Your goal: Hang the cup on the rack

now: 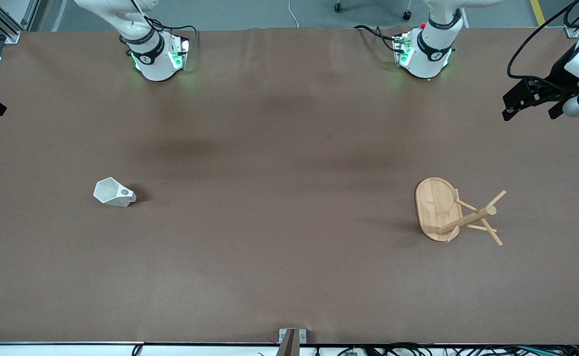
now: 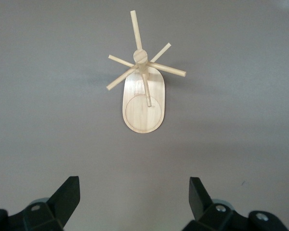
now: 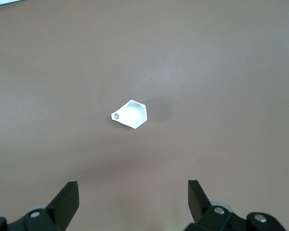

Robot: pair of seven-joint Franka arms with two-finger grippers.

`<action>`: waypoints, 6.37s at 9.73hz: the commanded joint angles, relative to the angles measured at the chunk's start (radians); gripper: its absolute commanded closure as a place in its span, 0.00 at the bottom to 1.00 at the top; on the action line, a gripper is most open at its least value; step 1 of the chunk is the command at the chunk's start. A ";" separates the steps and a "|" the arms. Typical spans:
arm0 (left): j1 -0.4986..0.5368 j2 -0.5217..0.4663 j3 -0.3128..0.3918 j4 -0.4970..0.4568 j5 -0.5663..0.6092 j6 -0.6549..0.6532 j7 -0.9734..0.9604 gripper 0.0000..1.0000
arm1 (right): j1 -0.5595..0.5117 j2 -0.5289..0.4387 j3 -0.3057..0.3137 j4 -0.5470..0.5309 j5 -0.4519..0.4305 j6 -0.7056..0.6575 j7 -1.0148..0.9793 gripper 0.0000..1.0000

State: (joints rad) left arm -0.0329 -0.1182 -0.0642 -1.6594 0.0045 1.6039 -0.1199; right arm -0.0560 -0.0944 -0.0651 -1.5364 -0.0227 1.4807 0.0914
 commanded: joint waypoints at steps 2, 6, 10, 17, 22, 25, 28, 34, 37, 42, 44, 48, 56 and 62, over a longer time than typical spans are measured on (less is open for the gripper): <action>0.005 0.023 -0.005 0.010 0.003 -0.019 0.014 0.00 | -0.002 -0.007 0.002 -0.010 -0.006 0.001 0.016 0.00; 0.007 0.037 -0.003 0.032 0.005 -0.019 0.016 0.00 | -0.002 0.004 0.002 -0.011 -0.014 -0.005 0.007 0.00; 0.007 0.034 -0.005 0.032 0.005 -0.050 0.017 0.00 | -0.010 0.120 0.001 -0.134 -0.016 0.114 -0.094 0.00; 0.005 0.037 -0.005 0.030 0.005 -0.048 0.016 0.00 | -0.039 0.268 -0.007 -0.634 -0.008 0.890 -0.188 0.00; 0.007 0.040 -0.005 0.030 0.005 -0.047 0.017 0.00 | -0.051 0.398 -0.007 -0.666 -0.008 1.059 -0.194 0.06; 0.007 0.046 -0.005 0.032 0.006 -0.047 0.019 0.00 | -0.048 0.421 -0.007 -0.666 -0.008 1.072 -0.194 0.30; 0.007 0.048 -0.005 0.033 0.006 -0.044 0.019 0.00 | -0.050 0.432 -0.005 -0.663 -0.005 1.072 -0.191 0.76; 0.007 0.068 -0.005 0.046 0.006 -0.039 0.019 0.00 | -0.038 0.362 -0.002 -0.604 0.029 0.890 -0.196 0.99; -0.001 0.087 -0.008 0.046 0.003 -0.036 0.019 0.00 | 0.004 0.302 0.014 -0.325 0.106 0.464 -0.219 0.99; -0.123 0.113 -0.080 0.070 -0.011 -0.025 0.019 0.00 | 0.037 0.231 0.086 -0.218 0.664 0.121 -0.222 0.99; -0.235 0.142 -0.112 0.072 -0.009 -0.027 0.023 0.00 | 0.041 0.223 0.152 -0.261 0.847 0.130 -0.222 0.99; -0.494 0.337 -0.154 0.297 -0.059 -0.022 0.017 0.00 | 0.064 0.228 0.246 -0.347 1.149 0.132 -0.228 1.00; -0.673 0.440 -0.157 0.420 -0.064 0.206 0.142 0.00 | 0.074 0.237 0.378 -0.484 1.431 0.116 -0.321 1.00; -0.660 0.486 -0.152 0.399 -0.175 0.249 0.269 0.00 | 0.074 0.237 0.381 -0.484 1.445 0.110 -0.331 1.00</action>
State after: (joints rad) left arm -0.6945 0.3438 -0.2189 -1.2500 -0.1490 1.8543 0.1290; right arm 0.0252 0.1633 0.3076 -2.0018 1.3866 1.5994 -0.2261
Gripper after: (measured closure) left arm 0.000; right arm 0.960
